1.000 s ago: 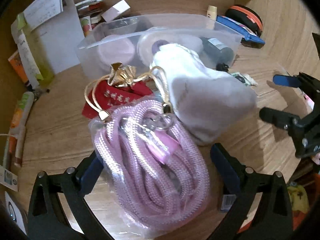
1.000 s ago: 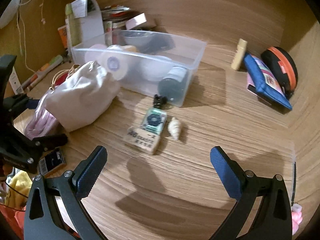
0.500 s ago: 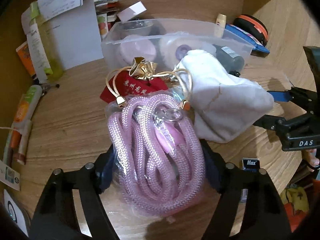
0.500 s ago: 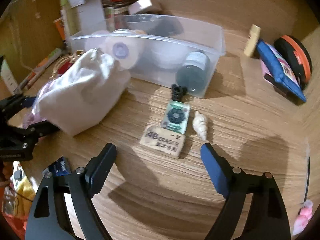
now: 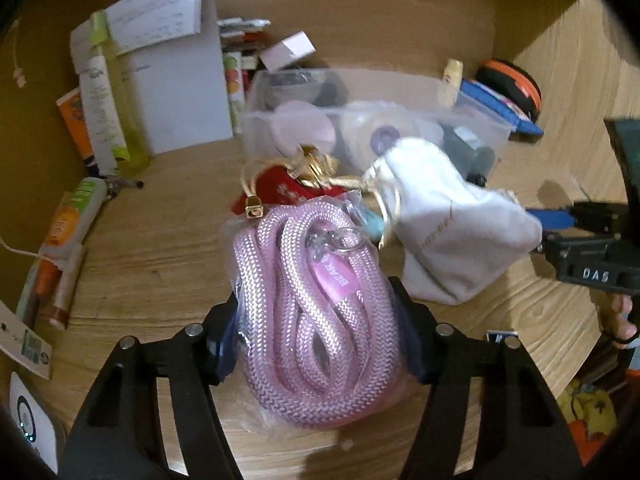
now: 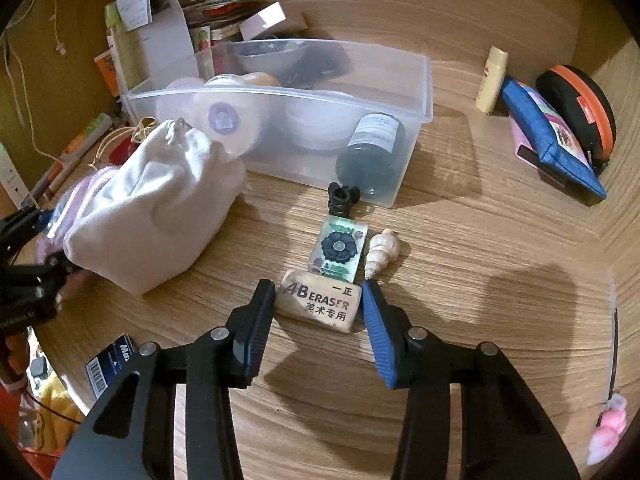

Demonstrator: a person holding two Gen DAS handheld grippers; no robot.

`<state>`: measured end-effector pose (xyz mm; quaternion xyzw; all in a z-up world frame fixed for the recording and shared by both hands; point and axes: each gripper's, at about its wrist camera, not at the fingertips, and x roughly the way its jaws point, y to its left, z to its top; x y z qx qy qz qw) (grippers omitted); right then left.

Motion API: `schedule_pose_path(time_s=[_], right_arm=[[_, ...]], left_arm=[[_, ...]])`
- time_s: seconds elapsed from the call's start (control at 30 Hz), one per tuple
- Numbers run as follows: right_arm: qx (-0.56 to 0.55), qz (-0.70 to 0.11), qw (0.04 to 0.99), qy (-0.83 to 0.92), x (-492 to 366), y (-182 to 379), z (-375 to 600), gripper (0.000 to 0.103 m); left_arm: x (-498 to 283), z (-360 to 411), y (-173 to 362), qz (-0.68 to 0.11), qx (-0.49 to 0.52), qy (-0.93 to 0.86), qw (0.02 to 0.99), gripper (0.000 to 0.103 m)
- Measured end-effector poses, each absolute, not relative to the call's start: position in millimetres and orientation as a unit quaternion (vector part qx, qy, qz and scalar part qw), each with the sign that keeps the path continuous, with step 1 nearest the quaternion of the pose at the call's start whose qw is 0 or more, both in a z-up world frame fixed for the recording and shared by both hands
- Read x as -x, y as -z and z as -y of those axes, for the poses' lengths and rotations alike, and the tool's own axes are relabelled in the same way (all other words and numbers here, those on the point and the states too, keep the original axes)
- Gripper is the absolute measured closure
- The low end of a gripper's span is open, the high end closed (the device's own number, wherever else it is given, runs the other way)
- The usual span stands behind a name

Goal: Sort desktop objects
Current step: 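Grasp the bagged pink rope with the left tool while the right tool moves to the eraser, then grasp the white eraser with the right tool, then carry the pink rope bag and eraser into the clear bin and release both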

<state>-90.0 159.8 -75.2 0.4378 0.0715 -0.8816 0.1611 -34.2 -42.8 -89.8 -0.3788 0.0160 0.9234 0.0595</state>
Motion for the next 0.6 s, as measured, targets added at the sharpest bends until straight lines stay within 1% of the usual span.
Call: schedule_pose_path(time_s=[0.2,0.43,0.6], right_arm=[[-0.42,-0.062,0.171,0.889,83.0,65.5,-164.1,0.062],[-0.399,-0.042,0.189,0.896,76.0,41.6,-172.5,0.062],[-0.372,-0.047,0.192,0.907,70.6,25.1,-175.1,0.062]], left_arm=[[24.2,53.2,69.2,-0.004,0.35,-0.935,0.054,0.039],[16.8,54.0,47.1,-0.001,0.322,-0.945,0.053,0.039],[19.3,53.1,31.2,0.0,0.3,-0.953,0.049,0.039]])
